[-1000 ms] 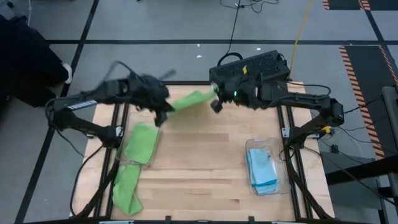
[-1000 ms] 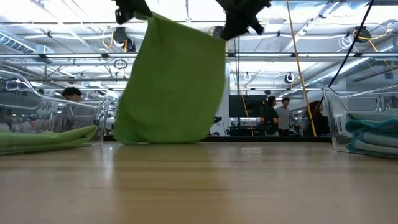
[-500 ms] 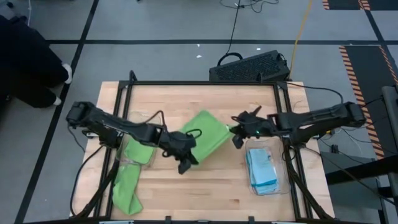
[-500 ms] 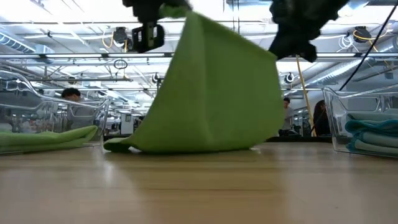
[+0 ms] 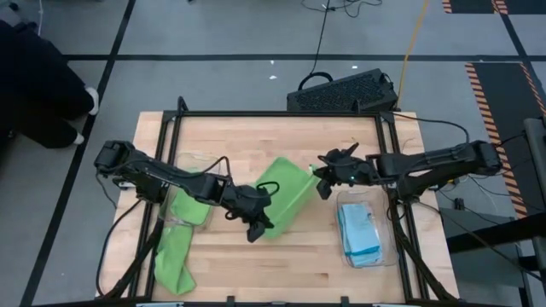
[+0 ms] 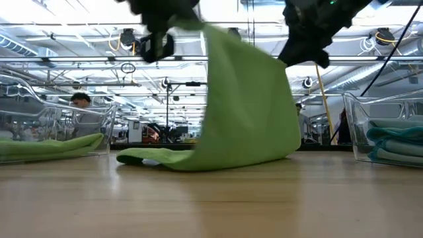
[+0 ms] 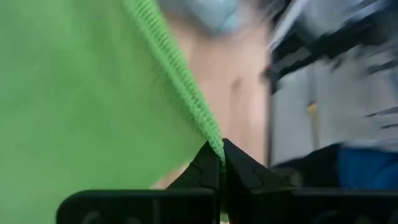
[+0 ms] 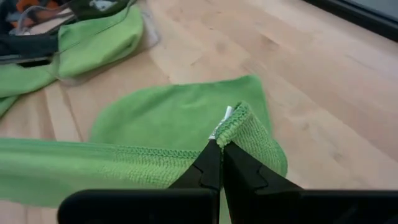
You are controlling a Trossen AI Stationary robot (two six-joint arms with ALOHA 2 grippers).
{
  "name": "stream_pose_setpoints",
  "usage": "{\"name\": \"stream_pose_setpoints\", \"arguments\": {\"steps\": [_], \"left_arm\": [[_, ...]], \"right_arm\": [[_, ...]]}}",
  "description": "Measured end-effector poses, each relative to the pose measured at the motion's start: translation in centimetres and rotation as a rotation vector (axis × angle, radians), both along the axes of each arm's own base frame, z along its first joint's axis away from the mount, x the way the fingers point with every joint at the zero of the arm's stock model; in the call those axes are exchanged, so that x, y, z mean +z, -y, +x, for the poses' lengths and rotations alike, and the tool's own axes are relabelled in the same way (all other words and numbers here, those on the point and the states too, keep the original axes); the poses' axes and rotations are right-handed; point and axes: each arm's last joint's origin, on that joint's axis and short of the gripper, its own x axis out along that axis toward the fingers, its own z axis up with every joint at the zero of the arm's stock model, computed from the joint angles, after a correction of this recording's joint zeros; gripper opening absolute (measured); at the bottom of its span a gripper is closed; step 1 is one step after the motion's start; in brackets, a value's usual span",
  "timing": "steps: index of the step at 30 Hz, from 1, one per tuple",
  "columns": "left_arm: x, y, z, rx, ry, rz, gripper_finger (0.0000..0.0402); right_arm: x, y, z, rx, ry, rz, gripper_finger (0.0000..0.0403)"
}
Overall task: Sort microfiber towel by color & place in baskets
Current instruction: Fold the right green microfiber towel
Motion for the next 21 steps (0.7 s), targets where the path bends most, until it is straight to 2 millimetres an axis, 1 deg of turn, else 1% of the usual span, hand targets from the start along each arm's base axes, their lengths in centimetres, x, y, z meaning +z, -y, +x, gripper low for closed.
{"name": "stream_pose_setpoints", "arguments": {"steps": [4,7,11,15,18,21], "left_arm": [[-1.3,-0.3,-1.3,0.02,-0.196,0.034,0.0007],[-1.8,-0.4,-1.9,0.022,-0.283,0.056,0.0004],[-2.0,-0.6,-2.2,0.036,-0.31,0.08,0.0006],[-2.3,-1.2,-2.4,0.075,-0.351,0.12,0.0009],[-2.6,-1.9,-2.8,0.127,-0.406,0.183,0.0004],[-2.9,-2.9,-3.2,0.182,-0.459,0.235,0.0007]], "right_arm": [[-1.1,0.4,2.2,0.046,0.026,-0.013,0.0],[-2.3,0.9,4.0,0.062,0.037,-0.031,0.0],[-4.5,2.0,6.0,0.047,0.03,-0.044,0.0],[-6.4,3.2,7.7,0.04,0.045,-0.057,0.0],[-7.4,4.3,8.6,0.016,0.079,-0.074,0.0],[-8.1,5.6,9.2,-0.019,0.116,-0.082,0.0]]}}
